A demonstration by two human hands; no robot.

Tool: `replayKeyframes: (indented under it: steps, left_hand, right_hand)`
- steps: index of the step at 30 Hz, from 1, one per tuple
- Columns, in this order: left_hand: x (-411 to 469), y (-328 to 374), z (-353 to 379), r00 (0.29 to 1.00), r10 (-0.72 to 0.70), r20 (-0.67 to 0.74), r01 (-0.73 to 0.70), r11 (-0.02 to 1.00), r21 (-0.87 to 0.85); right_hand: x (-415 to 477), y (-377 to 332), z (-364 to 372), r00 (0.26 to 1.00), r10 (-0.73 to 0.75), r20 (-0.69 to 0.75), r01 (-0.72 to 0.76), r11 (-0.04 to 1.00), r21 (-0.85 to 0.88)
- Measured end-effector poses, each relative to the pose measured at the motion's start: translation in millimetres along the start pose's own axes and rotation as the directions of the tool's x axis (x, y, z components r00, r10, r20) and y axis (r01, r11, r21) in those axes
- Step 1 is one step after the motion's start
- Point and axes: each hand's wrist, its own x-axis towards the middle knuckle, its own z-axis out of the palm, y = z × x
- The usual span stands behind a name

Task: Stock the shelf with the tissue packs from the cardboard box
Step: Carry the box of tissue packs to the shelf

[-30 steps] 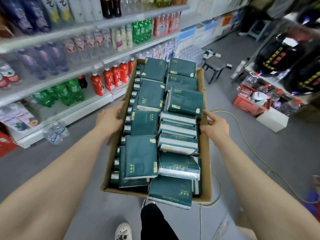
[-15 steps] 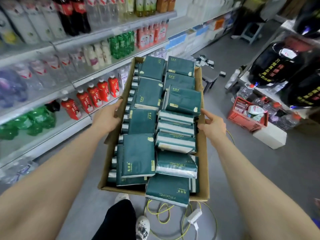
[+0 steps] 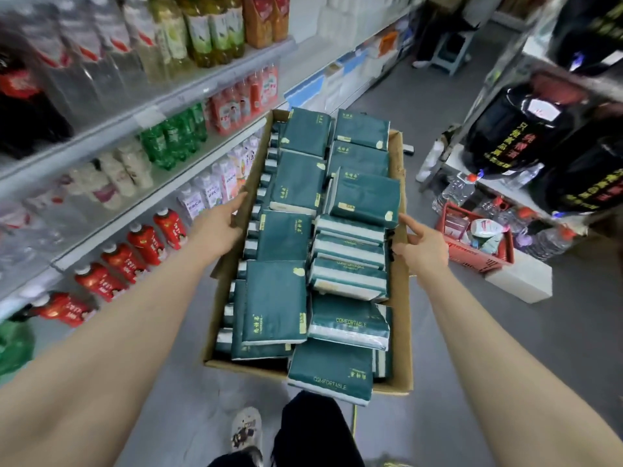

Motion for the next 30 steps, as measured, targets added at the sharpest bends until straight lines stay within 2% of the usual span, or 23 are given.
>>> replayKeyframes:
  steps: [6,15,19,30]
  left_hand:
    - [143.1,36.7,18.3,0.999,0.008,0.051,-0.004,0.997,-0.08]
    - [338.7,87.3,41.9,1.0,-0.013,-0.025,0.011,0.997,-0.072]
    - [433.0,99.6,46.0,1.0,-0.023,-0.009,0.022,1.0,-0.006]
    - [707.3,139.4,57.2,0.998,0.06,0.035,-0.059,0.998,-0.008]
  right_hand:
    - [137.6,-30.9,2.2,1.0,-0.002,0.007,0.002,1.0,0.031]
    - [358.8,-80.5,15.0,1.0,-0.013,0.003,0.013,1.0,-0.025]
    - [433.3,-125.5,21.9,1.0,-0.02,0.018,0.021,0.999,-0.038]
    - [648.9,-206.9,50.2,0.996,0.076,-0.051,-0.078,0.996,-0.044]
